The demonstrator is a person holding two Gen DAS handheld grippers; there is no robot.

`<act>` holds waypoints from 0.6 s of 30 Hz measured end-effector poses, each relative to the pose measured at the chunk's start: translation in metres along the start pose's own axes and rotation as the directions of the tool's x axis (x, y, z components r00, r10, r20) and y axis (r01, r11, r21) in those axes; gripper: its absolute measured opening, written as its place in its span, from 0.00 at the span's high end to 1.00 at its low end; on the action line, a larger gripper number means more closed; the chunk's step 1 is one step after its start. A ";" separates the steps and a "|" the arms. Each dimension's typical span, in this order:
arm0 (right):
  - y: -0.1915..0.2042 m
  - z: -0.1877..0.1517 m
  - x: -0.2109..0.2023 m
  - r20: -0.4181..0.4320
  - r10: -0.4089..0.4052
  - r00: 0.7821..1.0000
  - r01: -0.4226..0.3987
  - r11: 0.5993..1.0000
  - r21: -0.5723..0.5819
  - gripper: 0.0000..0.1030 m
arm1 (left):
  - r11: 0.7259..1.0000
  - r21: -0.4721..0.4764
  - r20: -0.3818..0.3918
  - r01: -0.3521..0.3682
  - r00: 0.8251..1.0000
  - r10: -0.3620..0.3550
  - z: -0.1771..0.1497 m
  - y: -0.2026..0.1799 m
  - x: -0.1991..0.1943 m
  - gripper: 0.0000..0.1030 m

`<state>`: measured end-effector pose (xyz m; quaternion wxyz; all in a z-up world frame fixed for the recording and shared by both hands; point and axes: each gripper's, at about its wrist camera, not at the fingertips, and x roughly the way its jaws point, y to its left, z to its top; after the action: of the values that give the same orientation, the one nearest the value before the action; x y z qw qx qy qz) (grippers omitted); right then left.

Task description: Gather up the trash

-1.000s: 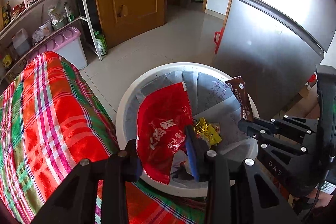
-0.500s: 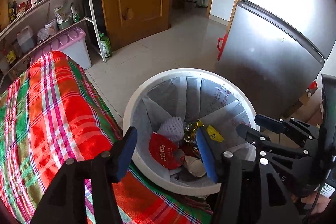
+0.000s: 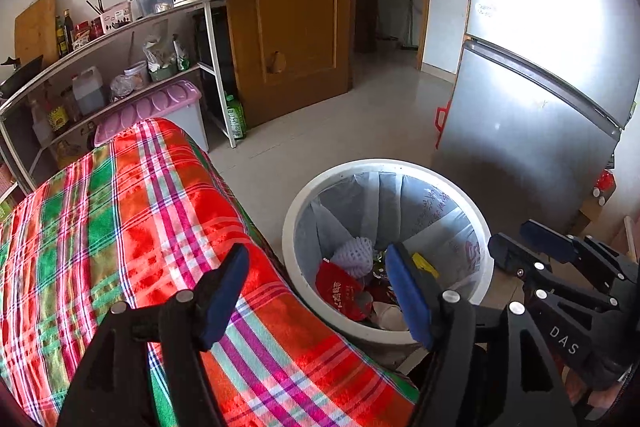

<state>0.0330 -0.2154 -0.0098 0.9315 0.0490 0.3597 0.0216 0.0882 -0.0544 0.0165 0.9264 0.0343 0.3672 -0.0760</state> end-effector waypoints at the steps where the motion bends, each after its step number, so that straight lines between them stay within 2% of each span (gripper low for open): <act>1: 0.002 -0.001 -0.003 0.011 -0.008 1.000 0.008 1.000 -0.003 0.57 | 1.000 0.003 0.003 -0.008 1.000 0.008 -0.003 0.000 -0.003 0.29; 8: 0.011 -0.013 -0.018 0.044 -0.038 0.998 0.038 0.999 -0.003 0.57 | 1.000 -0.030 -0.001 -0.009 1.000 0.009 -0.014 0.007 -0.010 0.29; 18: 0.020 -0.022 -0.030 0.065 -0.029 0.997 0.029 1.000 -0.001 0.57 | 0.999 -0.042 0.021 -0.017 1.000 0.017 -0.024 0.008 -0.022 0.29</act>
<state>-0.0040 -0.1964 -0.0040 0.9430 0.0436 0.3297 0.0067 0.0574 -0.0406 0.0146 0.9315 0.0173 0.3583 -0.0608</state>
